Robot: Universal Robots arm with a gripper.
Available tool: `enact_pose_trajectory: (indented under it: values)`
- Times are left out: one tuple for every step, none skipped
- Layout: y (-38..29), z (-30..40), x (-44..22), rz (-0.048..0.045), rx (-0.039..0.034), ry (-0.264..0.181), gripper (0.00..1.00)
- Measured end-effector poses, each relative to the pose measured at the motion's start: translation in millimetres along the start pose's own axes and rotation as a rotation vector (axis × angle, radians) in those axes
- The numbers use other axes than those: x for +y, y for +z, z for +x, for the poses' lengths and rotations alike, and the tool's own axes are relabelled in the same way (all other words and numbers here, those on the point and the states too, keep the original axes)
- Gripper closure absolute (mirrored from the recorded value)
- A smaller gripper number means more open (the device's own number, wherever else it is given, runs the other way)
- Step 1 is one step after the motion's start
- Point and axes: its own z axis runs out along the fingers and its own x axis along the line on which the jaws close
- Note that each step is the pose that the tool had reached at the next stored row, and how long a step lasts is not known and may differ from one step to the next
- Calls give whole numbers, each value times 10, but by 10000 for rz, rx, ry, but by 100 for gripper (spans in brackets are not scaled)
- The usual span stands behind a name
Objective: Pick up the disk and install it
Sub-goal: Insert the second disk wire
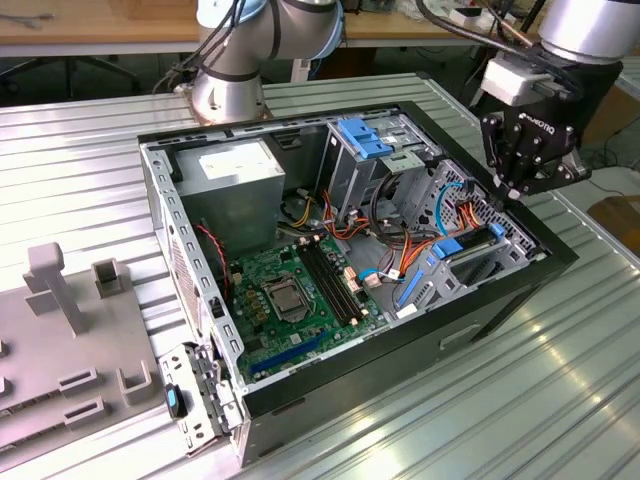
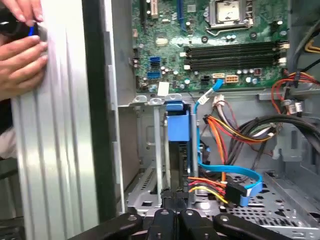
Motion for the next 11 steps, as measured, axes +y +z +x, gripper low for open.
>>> enact_pose_trajectory:
  values:
    - [-10,-15,-1,4,79,-6,89]
    - [-31,-26,-4,11,256,-22,89]
    - [-46,-33,-6,13,419,-36,89]
    - [-82,-57,-12,-16,727,-69,89]
    - [-98,-67,-20,-53,942,-97,89]
    - [-100,-71,-25,-81,1053,-113,89]
    - [-99,-70,-25,-86,1080,-110,89]
    - [-99,-70,-25,-87,1092,-109,89]
    - [-99,-70,-26,-87,1097,-109,89]
    - [-101,-83,-24,-157,1114,-131,89]
    - [-110,-129,-21,-385,1121,-187,89]
